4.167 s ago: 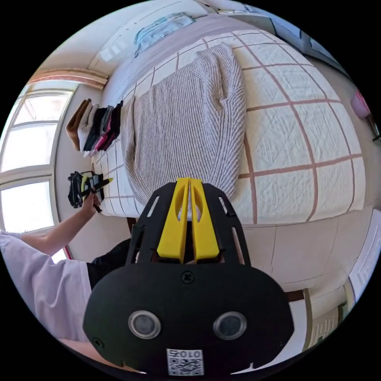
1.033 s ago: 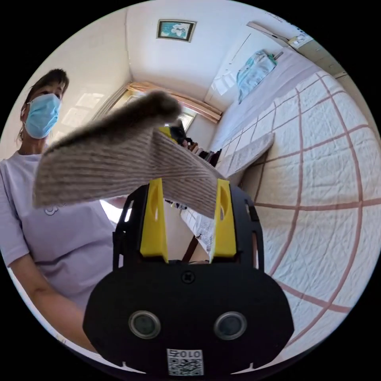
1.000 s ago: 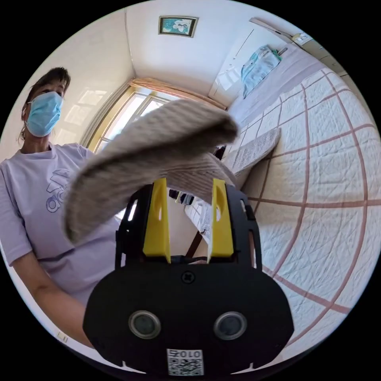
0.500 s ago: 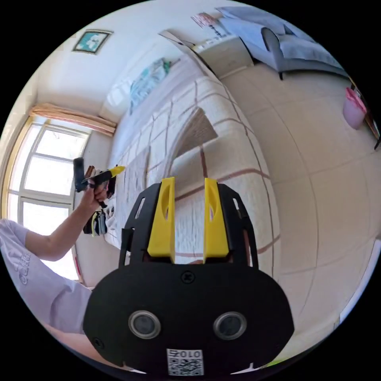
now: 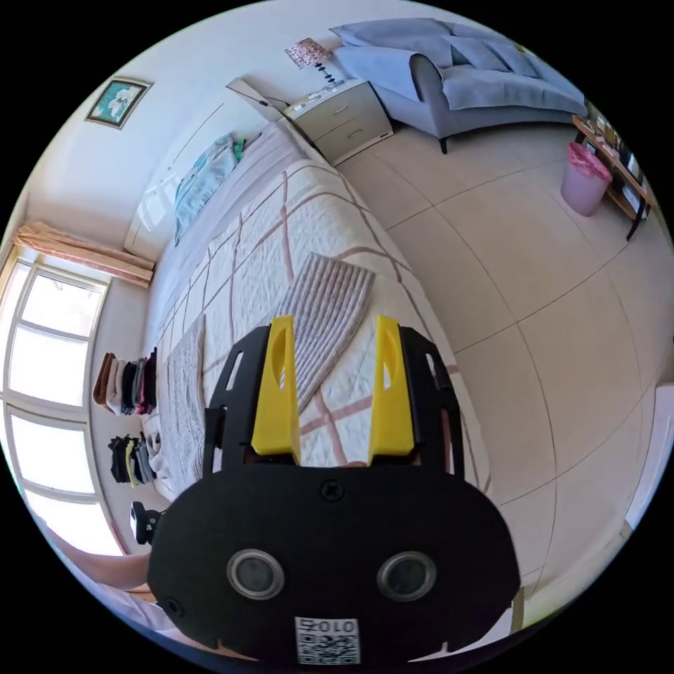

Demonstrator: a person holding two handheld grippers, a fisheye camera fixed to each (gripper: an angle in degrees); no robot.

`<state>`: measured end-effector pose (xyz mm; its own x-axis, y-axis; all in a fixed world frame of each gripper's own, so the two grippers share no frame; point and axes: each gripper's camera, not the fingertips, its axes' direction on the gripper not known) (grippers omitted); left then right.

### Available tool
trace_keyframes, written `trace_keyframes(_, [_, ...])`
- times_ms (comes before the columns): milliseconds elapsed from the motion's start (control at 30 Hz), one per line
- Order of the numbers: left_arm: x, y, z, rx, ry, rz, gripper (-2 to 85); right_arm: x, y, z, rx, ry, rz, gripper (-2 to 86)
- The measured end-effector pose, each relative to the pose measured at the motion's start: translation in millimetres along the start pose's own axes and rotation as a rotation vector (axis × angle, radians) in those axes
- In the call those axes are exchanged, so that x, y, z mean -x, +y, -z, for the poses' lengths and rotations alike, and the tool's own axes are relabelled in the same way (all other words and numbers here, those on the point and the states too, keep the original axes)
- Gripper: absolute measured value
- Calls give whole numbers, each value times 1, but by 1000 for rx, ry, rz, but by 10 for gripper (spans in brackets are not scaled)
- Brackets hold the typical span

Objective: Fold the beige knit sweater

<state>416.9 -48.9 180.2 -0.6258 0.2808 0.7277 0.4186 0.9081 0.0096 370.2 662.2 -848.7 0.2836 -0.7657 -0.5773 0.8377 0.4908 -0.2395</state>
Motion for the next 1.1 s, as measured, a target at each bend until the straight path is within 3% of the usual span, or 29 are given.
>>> trace_keyframes(200, [11, -2, -15, 7, 13, 74, 73, 31, -51, -64, 167, 11, 105, 144])
trace_keyframes(400, [22, 3, -15, 19, 26, 39, 41, 71, -46, -95, 211, 74, 147, 65])
trace_keyframes(633, [29, 49, 38, -66, 175, -57, 15, 99, -62, -22, 135, 58, 266, 50])
trace_keyframes(733, [27, 76, 62, -91, 186, -140, 13, 94, -73, -3, 189, 86, 320, 46])
trace_keyframes(867, [38, 85, 56, -80, 234, -139, 16, 57, -69, -74, 429, 243, 297, 46])
trace_keyframes(1100, [27, 71, 35, 32, 171, -112, 47, 22, -58, -140, 439, 258, 219, 49])
